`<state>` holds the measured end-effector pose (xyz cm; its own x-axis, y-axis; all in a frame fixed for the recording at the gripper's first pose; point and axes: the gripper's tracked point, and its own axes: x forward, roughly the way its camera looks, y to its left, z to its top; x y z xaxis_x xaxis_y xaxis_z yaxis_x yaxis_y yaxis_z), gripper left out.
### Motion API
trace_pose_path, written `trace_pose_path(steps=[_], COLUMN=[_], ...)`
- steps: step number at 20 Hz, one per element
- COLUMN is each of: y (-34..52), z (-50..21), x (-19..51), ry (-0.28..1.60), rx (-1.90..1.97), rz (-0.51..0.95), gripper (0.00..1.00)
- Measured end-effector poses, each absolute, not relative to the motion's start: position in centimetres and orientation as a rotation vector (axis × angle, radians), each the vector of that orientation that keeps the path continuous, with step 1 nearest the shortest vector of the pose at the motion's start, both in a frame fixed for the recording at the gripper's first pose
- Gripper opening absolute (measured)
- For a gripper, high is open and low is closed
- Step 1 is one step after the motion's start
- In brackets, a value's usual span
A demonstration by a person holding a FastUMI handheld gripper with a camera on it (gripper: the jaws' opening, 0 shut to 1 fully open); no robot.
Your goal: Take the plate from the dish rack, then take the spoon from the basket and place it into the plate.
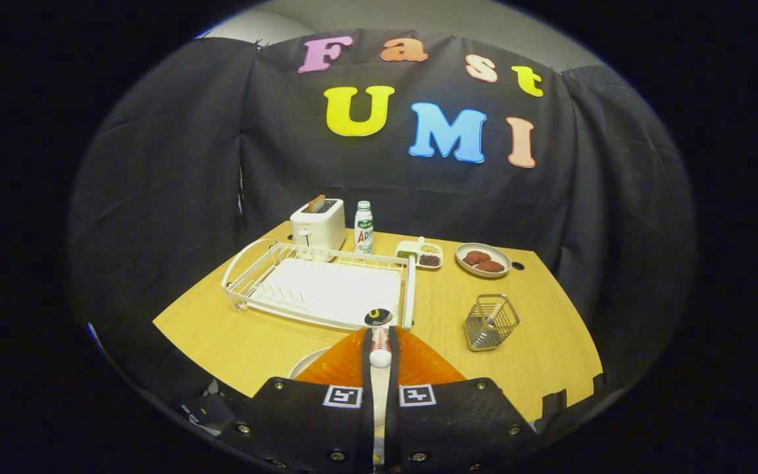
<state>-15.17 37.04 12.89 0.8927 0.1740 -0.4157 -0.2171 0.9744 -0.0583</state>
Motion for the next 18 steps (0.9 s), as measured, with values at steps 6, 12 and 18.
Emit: trace_pose_path(steps=[6, 12, 18], y=[38.5, 39.4, 39.7], z=[8.8, 5.7, 4.0], x=[-16.8, -16.6, -15.3], ry=[0.501, 0.572, 0.606], rx=[-0.115, -0.090, -0.078], rz=[0.244, 0.248, 0.237], gripper=[0.06, 0.06, 0.06])
